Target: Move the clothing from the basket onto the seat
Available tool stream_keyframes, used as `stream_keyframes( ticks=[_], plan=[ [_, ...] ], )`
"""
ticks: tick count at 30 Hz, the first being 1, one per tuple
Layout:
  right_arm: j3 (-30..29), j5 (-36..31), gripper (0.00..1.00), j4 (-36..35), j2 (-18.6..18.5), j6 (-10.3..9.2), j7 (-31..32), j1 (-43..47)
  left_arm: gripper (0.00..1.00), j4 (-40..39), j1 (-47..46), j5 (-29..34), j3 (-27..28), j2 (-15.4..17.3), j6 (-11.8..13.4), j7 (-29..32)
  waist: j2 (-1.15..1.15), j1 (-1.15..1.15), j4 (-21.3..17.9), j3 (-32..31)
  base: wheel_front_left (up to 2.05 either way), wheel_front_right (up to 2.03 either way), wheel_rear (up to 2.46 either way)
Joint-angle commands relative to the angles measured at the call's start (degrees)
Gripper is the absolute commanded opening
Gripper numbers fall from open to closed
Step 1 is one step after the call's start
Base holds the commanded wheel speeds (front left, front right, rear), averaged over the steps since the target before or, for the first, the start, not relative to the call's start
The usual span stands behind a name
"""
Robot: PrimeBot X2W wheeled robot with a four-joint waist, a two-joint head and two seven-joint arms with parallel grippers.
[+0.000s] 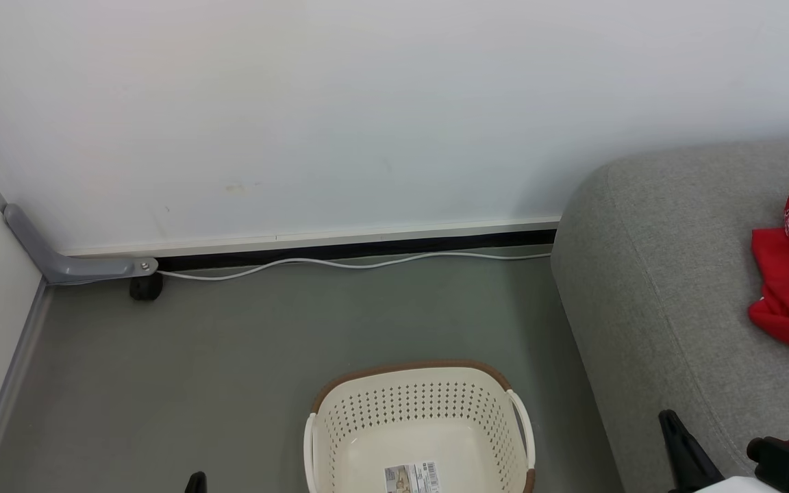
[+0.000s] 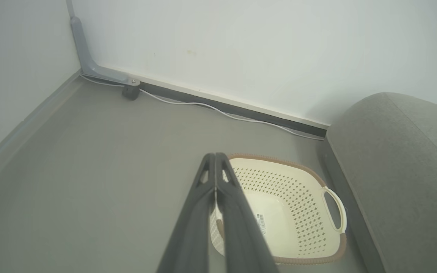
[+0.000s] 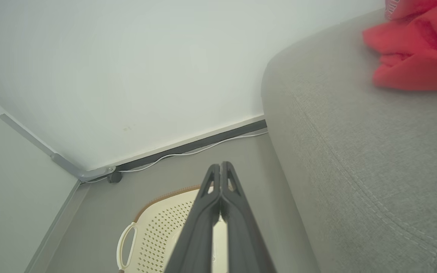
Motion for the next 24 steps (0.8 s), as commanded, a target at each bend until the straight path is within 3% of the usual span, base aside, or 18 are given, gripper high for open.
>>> stream_keyframes(
  ticks=[1, 24],
  plan=[
    [-0.8, 1.8, 0.0, -1.7, -0.6, 0.0, 0.6, -2.4, 0.0, -1.8, -2.8, -2.2, 1.0, 0.4, -0.5, 0.3, 0.0, -0.01, 0.0, 0.0, 0.0, 0.0, 0.0],
    [-4.2, 14.7, 0.0, -3.3, 1.1, 0.0, 4.5, -3.5, 0.0, -3.1, -5.6, -17.3, 2.8, 0.5, -2.2, 4.1, 0.0, -0.02, -0.1, 0.6, 0.0, 0.0, 0.0]
  ],
)
